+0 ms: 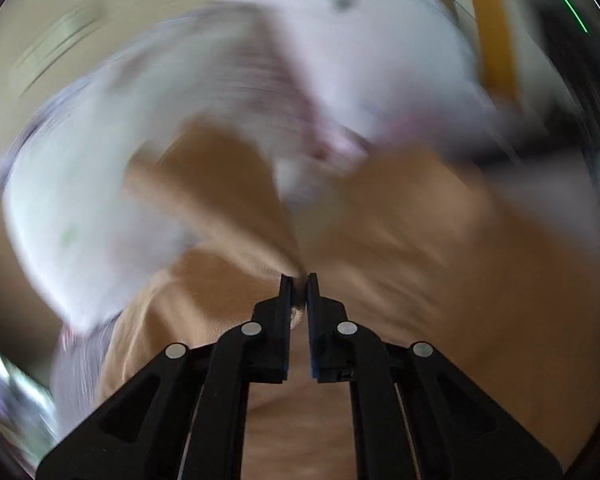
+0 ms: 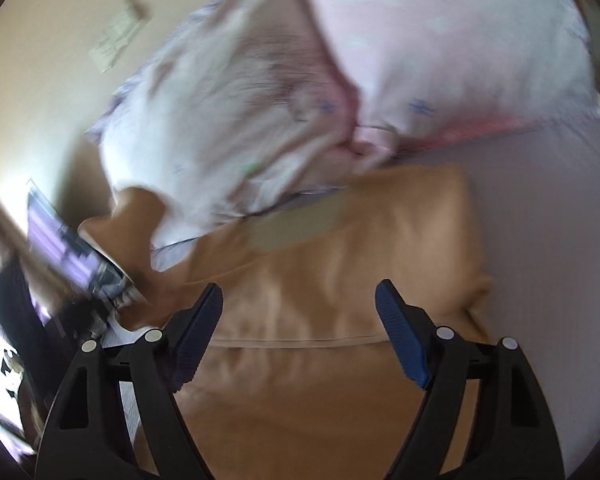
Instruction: Fold small clothes
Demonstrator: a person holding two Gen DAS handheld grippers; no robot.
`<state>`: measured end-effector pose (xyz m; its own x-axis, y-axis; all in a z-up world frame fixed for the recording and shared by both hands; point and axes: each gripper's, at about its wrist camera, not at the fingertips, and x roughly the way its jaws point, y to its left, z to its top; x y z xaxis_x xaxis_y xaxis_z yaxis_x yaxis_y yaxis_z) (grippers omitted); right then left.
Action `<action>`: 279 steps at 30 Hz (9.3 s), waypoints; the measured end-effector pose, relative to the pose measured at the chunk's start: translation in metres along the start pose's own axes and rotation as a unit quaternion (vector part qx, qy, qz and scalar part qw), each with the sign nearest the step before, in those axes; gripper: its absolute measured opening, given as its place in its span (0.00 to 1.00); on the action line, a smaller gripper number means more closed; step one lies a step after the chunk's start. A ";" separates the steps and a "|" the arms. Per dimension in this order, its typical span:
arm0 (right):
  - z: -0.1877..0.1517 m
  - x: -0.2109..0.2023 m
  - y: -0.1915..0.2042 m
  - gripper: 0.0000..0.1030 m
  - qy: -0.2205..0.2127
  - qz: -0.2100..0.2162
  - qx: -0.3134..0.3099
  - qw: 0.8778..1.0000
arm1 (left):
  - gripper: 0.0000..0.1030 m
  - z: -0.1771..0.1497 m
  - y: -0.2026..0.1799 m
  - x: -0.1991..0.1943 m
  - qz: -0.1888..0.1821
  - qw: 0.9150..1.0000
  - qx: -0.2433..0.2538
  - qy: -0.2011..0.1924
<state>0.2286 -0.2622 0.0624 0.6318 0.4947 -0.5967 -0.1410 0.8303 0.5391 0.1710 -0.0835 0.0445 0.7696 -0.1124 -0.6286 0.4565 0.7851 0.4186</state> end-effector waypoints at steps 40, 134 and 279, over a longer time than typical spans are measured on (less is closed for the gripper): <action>0.020 0.056 -0.045 0.72 0.042 -0.143 0.001 0.989 | 0.55 -0.139 0.073 -0.053 -0.015 0.970 -0.224 0.093; 0.038 -0.012 -0.140 0.97 -0.111 0.074 0.162 0.978 | 0.18 0.116 0.059 0.042 -0.389 0.843 -0.369 0.034; -0.191 -0.031 0.024 0.99 0.071 -0.187 -0.196 0.960 | 0.98 -0.112 -0.035 -0.076 0.002 0.932 -0.321 0.166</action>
<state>0.0600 -0.2087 -0.0202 0.5884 0.1505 -0.7944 -0.2175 0.9758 0.0238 0.0465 -0.0339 0.0042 0.5411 0.0032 -0.8409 0.0100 0.9999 0.0102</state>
